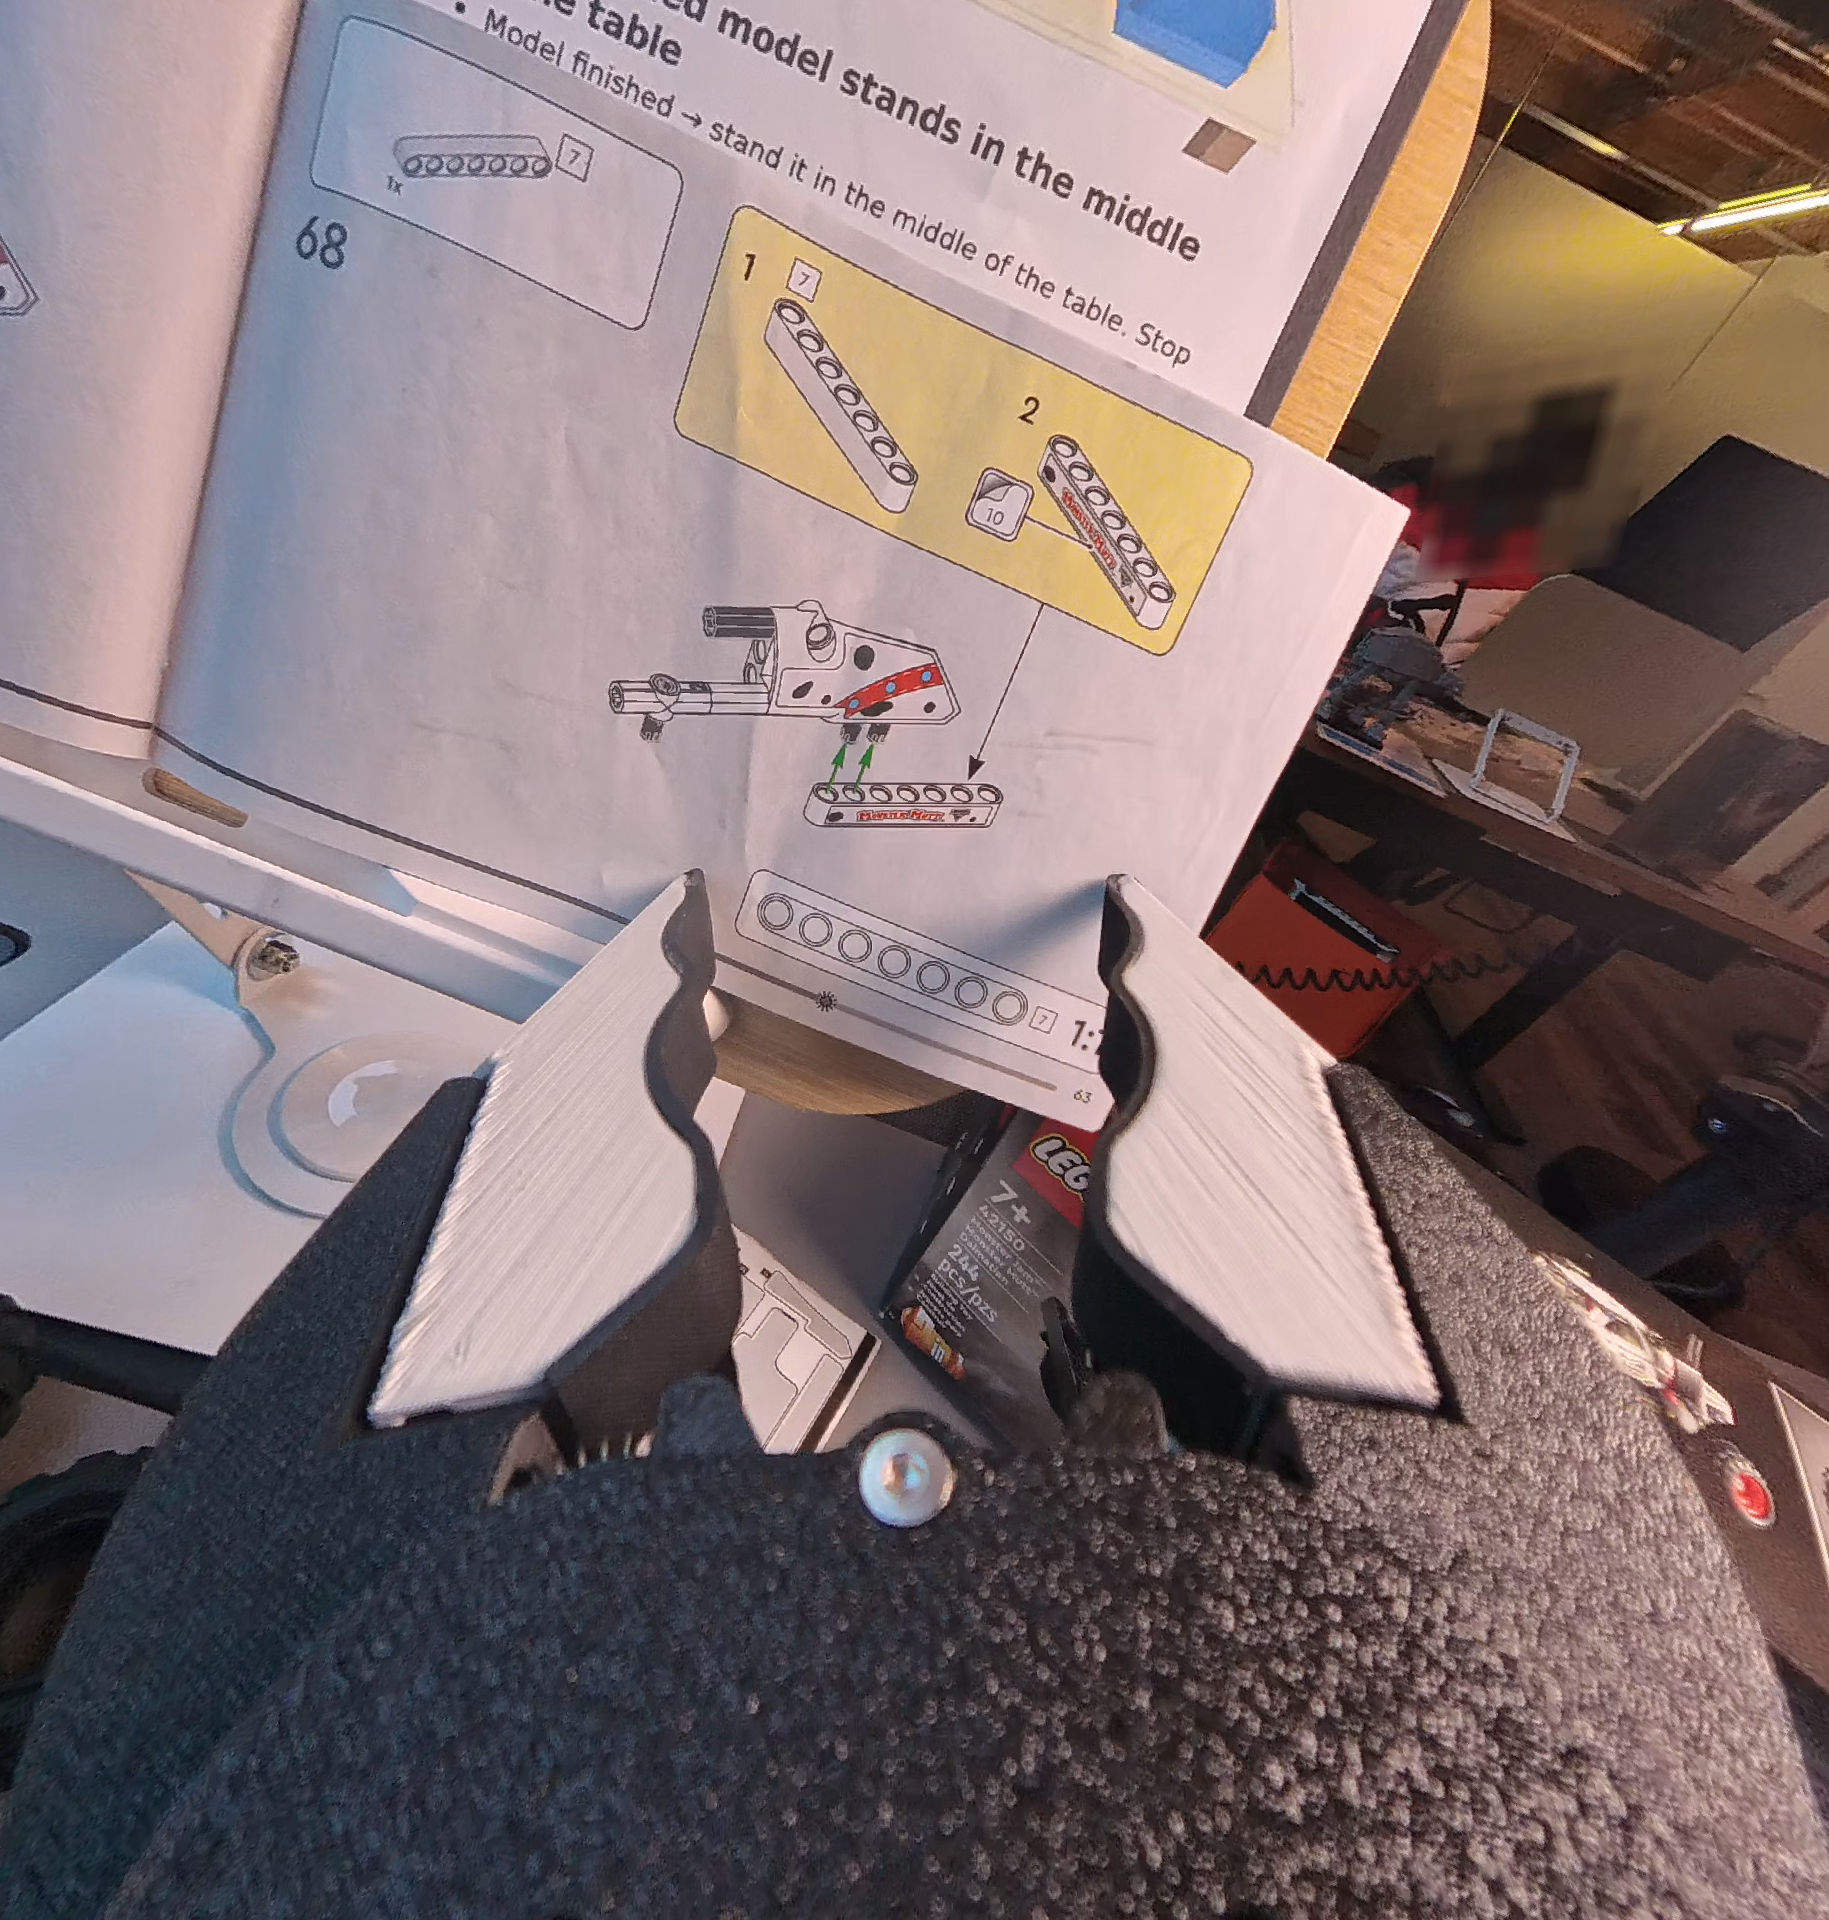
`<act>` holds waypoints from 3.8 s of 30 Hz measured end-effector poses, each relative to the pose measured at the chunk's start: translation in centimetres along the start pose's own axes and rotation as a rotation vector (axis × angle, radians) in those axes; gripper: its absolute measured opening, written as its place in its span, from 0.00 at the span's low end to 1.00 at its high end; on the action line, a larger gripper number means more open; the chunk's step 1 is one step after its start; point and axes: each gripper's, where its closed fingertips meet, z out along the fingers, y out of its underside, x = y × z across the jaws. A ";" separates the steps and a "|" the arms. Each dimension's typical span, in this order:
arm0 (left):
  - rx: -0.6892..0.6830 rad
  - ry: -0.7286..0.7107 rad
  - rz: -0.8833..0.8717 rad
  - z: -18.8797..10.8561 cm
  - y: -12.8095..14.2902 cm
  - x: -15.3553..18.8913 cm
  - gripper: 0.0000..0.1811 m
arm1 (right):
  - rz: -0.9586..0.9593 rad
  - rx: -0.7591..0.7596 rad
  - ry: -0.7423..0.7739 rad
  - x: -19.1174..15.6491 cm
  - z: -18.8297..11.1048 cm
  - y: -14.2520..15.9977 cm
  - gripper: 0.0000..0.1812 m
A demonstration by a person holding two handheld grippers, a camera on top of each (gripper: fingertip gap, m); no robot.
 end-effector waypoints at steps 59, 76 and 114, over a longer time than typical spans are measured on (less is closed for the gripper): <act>-0.197 0.385 0.350 4.6 0.4 14.9 0.11 | 0.096 0.105 0.109 7.1 -1.1 -5.4 0.10; -0.231 0.418 0.322 3.8 1.8 14.7 0.17 | -0.017 0.099 -0.167 -0.8 0.1 -0.8 0.03; -0.159 0.227 0.139 0.0 2.9 5.8 0.25 | -0.038 0.114 -0.115 1.3 -3.0 2.5 0.27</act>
